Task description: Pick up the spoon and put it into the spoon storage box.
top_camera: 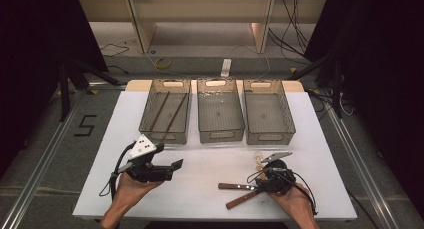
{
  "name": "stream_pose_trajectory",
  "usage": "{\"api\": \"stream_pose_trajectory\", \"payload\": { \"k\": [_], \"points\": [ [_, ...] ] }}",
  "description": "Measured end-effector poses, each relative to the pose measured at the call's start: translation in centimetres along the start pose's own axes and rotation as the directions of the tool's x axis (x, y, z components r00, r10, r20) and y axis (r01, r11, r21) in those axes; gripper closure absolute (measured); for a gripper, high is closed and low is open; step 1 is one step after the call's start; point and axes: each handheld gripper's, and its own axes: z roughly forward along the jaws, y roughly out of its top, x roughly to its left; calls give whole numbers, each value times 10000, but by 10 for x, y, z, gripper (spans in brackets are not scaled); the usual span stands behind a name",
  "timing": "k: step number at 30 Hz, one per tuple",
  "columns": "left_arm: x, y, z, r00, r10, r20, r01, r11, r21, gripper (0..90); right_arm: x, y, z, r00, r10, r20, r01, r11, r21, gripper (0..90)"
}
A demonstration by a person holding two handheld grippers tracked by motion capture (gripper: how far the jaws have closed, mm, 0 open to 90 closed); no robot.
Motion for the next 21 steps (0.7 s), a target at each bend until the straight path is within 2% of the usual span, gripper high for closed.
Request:
{"api": "stream_pose_trajectory", "payload": {
  "k": [6,12,16,20,21],
  "points": [
    [0,0,0,10000,-8,1,8,10000,2,162,0,2,3,9999,-82,-59,83,9998,191,620],
    [-1,0,1,10000,49,26,-49,10000,14,162,2,6,7,9998,-175,55,173,9993,321,728],
    [-1,0,1,10000,45,29,-45,10000,21,162,4,8,8,9996,-223,178,216,9991,364,739],
    [-1,0,1,10000,42,46,-42,10000,18,162,3,8,7,9998,-190,79,187,9991,371,743],
    [0,0,0,10000,58,28,-58,10000,27,162,2,8,6,9998,-159,93,157,9996,217,745]
  ]
}}
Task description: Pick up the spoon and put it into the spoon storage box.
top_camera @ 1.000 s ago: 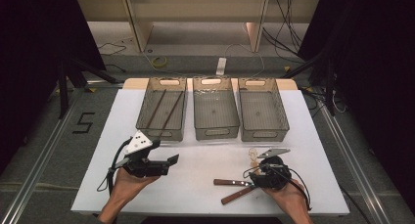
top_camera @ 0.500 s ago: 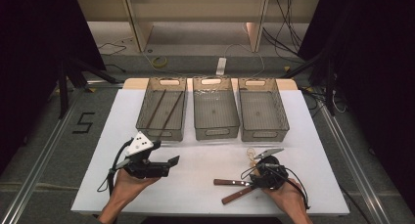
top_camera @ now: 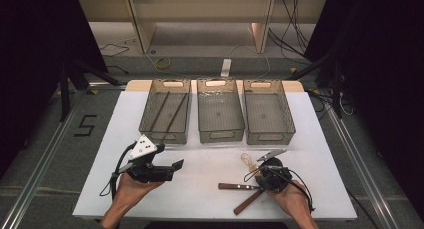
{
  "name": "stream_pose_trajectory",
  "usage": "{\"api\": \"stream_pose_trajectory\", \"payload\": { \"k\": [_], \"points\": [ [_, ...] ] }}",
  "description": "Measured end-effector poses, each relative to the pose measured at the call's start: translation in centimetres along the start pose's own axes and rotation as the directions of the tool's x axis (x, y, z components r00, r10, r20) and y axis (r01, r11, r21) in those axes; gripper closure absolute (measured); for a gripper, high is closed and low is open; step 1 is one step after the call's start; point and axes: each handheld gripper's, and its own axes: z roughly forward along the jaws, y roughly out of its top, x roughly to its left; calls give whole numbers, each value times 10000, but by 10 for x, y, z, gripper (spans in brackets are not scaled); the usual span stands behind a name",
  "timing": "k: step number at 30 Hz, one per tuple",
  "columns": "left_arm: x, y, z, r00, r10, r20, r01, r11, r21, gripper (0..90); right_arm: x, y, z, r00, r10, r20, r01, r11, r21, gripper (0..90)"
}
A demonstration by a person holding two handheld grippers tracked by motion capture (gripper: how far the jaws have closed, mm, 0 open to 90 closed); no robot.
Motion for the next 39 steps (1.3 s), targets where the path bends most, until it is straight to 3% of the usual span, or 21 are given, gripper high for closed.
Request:
{"api": "stream_pose_trajectory", "payload": {
  "k": [6,15,21,29,39],
  "points": [
    [1,0,-1,10000,-88,-27,88,9999,-142,162,-4,3,-10,9999,40,-164,-48,9987,-517,749],
    [2,0,-3,9998,-169,-57,167,9994,-313,163,-2,9,-18,9989,-168,-439,130,9963,-852,753],
    [3,0,-4,9996,-284,-56,281,9985,-460,162,-1,18,-30,9977,-324,-596,238,9900,-1389,753],
    [4,-1,-7,9994,-351,68,355,9966,-740,162,-4,37,-38,9973,-389,-629,259,9804,-1955,753],
    [8,-2,-12,9988,-490,-18,487,9946,-914,159,-12,74,-40,9980,-244,-577,89,9668,-2552,753]
  ]
}}
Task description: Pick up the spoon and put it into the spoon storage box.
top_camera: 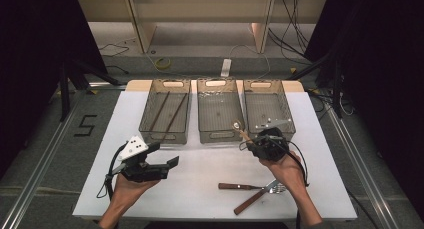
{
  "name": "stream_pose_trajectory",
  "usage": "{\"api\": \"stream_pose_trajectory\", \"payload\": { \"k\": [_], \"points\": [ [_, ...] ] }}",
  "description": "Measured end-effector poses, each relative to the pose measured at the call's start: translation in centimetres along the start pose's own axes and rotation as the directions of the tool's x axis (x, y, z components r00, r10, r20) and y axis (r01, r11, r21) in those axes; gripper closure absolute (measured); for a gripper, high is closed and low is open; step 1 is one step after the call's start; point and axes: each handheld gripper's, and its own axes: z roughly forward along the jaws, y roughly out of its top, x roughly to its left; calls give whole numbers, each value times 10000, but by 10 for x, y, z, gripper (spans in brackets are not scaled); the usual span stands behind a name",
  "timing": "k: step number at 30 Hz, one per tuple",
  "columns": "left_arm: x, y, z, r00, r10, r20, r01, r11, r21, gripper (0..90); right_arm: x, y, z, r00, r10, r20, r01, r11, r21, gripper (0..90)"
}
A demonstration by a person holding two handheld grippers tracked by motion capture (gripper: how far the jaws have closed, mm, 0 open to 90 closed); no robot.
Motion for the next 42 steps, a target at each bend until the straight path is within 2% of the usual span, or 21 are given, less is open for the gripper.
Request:
{"api": "stream_pose_trajectory", "payload": {
  "k": [6,15,19,25,32,42],
  "points": [
    [2,-1,-4,10000,-71,-8,71,9998,-169,158,-3,28,12,9998,205,4,-205,9991,-370,752],
    [0,-3,-3,10000,56,29,-56,10000,-36,158,-2,58,29,9995,328,-18,-328,9981,-512,752],
    [0,-3,-3,10000,55,23,-55,10000,-47,158,-1,71,38,9997,222,72,-219,9988,-450,751],
    [0,-3,-4,10000,70,50,-69,9999,-105,158,-3,86,50,9991,327,265,-316,9986,-423,751],
    [-1,-3,-4,10000,77,26,-76,9999,-148,158,-5,99,59,9983,507,273,-497,9981,-353,751],
    [-1,-2,-5,10000,86,37,-85,9998,-194,158,4,117,75,9978,558,364,-553,9984,-143,751]
  ]
}}
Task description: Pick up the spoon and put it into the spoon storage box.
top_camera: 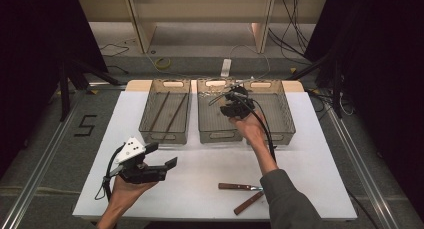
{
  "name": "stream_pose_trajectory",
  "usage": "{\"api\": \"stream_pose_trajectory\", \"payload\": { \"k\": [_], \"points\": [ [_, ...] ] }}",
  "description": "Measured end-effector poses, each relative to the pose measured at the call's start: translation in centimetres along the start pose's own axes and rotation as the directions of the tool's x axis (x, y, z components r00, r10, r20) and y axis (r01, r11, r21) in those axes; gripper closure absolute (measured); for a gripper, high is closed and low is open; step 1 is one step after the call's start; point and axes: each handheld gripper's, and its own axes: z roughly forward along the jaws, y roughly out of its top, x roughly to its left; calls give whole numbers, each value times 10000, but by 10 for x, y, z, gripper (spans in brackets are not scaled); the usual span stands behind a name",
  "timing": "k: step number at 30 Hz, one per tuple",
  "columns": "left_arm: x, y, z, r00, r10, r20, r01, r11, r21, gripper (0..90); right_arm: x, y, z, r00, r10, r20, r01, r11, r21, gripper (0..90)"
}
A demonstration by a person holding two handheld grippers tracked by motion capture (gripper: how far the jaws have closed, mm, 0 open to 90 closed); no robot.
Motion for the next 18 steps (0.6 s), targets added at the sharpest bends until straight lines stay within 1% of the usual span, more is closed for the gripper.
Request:
{"api": "stream_pose_trajectory", "payload": {
  "k": [5,10,12,18],
  "points": [
    [0,0,0,10000,31,5,-31,10000,-11,158,2,4,10,9999,62,106,-64,9997,215,750],
    [0,0,-1,10000,78,8,-78,10000,26,158,2,3,17,9997,138,188,-143,9995,286,750],
    [-1,0,-1,10000,93,9,-93,10000,8,158,3,3,21,9995,167,260,-178,9990,413,749],
    [0,0,-1,10000,77,0,-77,10000,-38,158,4,1,25,9995,264,182,-271,9988,418,749]
  ]
}}
